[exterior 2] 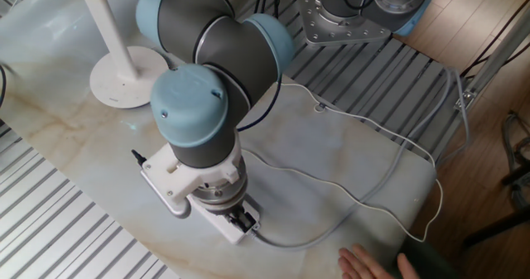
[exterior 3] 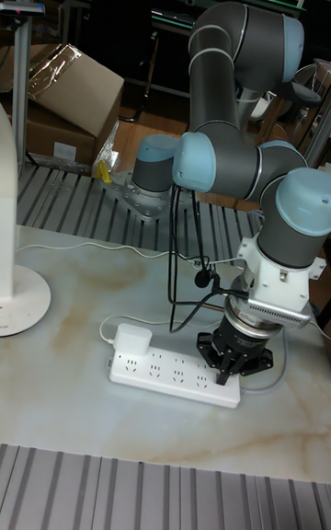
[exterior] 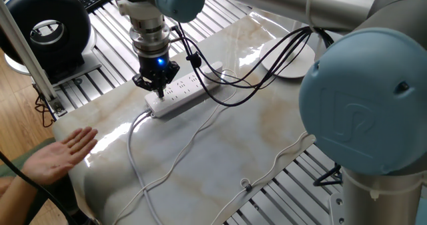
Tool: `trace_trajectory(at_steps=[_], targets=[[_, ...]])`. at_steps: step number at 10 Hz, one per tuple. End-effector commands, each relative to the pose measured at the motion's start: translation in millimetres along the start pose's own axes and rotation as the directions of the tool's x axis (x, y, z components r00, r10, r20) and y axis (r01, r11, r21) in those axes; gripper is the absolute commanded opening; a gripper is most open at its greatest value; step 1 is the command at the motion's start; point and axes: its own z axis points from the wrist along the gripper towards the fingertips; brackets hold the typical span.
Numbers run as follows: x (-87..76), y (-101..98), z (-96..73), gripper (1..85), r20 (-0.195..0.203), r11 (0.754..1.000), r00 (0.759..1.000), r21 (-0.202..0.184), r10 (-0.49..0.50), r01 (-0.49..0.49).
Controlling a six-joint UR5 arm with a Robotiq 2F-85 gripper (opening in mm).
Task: Plug in the power cord of the desk lamp, turn on the socket, and light up the desk lamp
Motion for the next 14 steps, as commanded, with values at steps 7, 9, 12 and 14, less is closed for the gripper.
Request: trace_trajectory(at_steps=[7,9,12,14], targets=[[-25.2,8.8,-19.0,1.0,0.144,0.998,0.988,-0.008,-0.056,0.058],[-27.0,7.0,-21.2,1.0,0.165,0.998,0.984,0.001,-0.065,0.065],[-17.6,5.4,-18.3,1.0,0.150,0.998,0.987,0.003,-0.059,0.059],[-15.5,4.4,-15.1,1.0,0.158,0.998,0.986,0.007,-0.062,0.062]])
